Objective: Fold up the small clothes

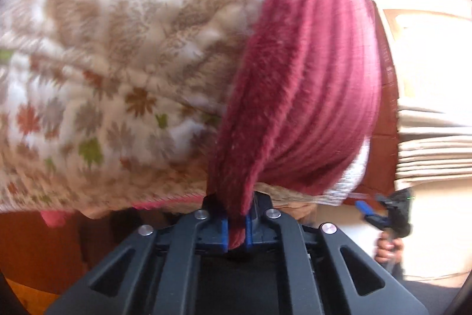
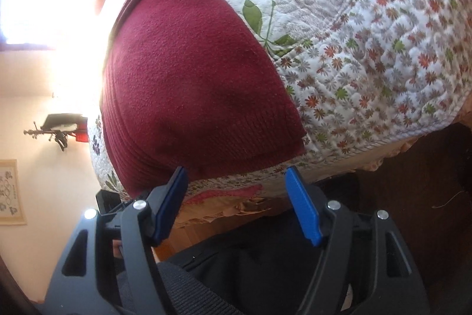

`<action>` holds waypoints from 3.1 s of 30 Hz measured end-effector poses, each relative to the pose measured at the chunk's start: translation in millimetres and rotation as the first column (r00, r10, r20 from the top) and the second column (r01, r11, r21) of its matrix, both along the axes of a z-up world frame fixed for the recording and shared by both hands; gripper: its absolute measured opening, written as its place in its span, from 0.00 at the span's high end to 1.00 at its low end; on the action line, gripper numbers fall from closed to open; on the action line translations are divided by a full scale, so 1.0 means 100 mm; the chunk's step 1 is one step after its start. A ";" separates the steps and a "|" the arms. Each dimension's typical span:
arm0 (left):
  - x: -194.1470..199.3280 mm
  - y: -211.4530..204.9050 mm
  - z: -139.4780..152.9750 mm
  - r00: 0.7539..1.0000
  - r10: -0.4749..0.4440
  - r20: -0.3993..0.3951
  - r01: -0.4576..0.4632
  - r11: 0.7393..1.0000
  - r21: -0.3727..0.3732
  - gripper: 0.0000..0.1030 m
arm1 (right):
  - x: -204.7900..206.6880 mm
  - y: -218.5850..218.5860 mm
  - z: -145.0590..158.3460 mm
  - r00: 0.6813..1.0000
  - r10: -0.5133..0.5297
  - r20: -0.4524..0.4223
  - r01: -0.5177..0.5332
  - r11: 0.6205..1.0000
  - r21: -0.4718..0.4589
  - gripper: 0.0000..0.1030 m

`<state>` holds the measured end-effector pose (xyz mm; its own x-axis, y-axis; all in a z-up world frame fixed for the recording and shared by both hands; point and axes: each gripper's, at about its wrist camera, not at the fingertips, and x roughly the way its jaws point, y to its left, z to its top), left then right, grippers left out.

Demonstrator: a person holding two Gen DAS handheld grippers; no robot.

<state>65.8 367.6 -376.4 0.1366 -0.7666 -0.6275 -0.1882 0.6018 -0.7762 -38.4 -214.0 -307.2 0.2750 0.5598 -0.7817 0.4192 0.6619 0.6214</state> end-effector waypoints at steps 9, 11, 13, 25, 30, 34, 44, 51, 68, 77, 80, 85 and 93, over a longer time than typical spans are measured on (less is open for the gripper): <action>-0.20 0.13 0.87 0.991 0.134 0.021 -0.118 0.925 -0.361 0.94 | -0.26 -0.17 -0.60 0.981 -0.183 -0.059 0.191 0.958 0.213 0.30; -0.19 0.15 1.02 0.988 0.153 0.021 -0.131 0.906 -0.402 0.94 | -0.33 -0.18 -0.74 0.973 -0.219 -0.069 0.230 0.939 0.255 0.28; -0.18 0.10 1.12 0.985 0.172 0.011 -0.150 0.884 -0.444 0.94 | -0.41 -0.18 -0.87 0.961 -0.265 -0.079 0.277 0.912 0.304 0.26; 0.05 -0.13 1.46 0.984 0.177 -0.013 -0.162 0.866 -0.474 0.94 | -0.68 0.24 -1.44 0.884 -0.432 -0.176 0.446 0.673 0.590 0.16; 0.03 -0.16 1.53 0.988 0.157 -0.008 -0.143 0.874 -0.465 0.94 | -0.64 0.31 -1.56 0.842 -0.508 -0.178 0.487 0.578 0.654 0.19; -0.01 -0.11 1.51 0.988 0.154 -0.019 -0.146 0.882 -0.448 0.94 | -0.68 0.20 -1.48 0.814 -0.561 -0.155 0.510 0.560 0.652 0.75; -0.32 0.15 1.26 0.963 0.256 -0.084 -0.263 0.824 -0.502 0.94 | -0.44 -0.05 0.03 0.853 -0.507 0.125 0.401 0.789 0.466 0.91; -0.19 0.21 1.39 0.930 0.366 -0.043 -0.316 0.732 -0.604 0.94 | 0.26 -0.10 1.06 0.867 -0.400 0.297 0.275 0.881 0.385 0.91; 1.29 0.30 0.85 0.843 0.531 -0.088 -0.496 0.702 -0.511 0.94 | 2.19 0.10 0.72 0.977 -0.123 0.174 0.094 0.981 0.167 0.91; 1.73 0.40 0.49 0.775 0.612 -0.160 -0.621 0.688 -0.375 0.80 | 2.80 0.04 0.47 0.990 -0.029 0.137 0.006 0.987 0.164 0.65; 1.76 0.42 0.64 0.768 0.630 -0.111 -0.621 0.693 -0.366 0.62 | 2.90 -0.15 0.66 0.981 0.005 0.192 -0.029 0.992 0.123 0.62; 1.76 0.44 1.19 0.797 0.599 0.074 -0.565 0.783 -0.260 0.43 | 3.03 -0.41 0.81 0.961 0.123 0.250 -0.135 0.990 0.034 0.62; 2.02 0.12 1.45 0.950 0.234 0.205 -0.284 0.922 0.265 0.35 | 3.08 -0.28 0.49 0.914 0.341 0.222 -0.318 0.939 -0.131 0.49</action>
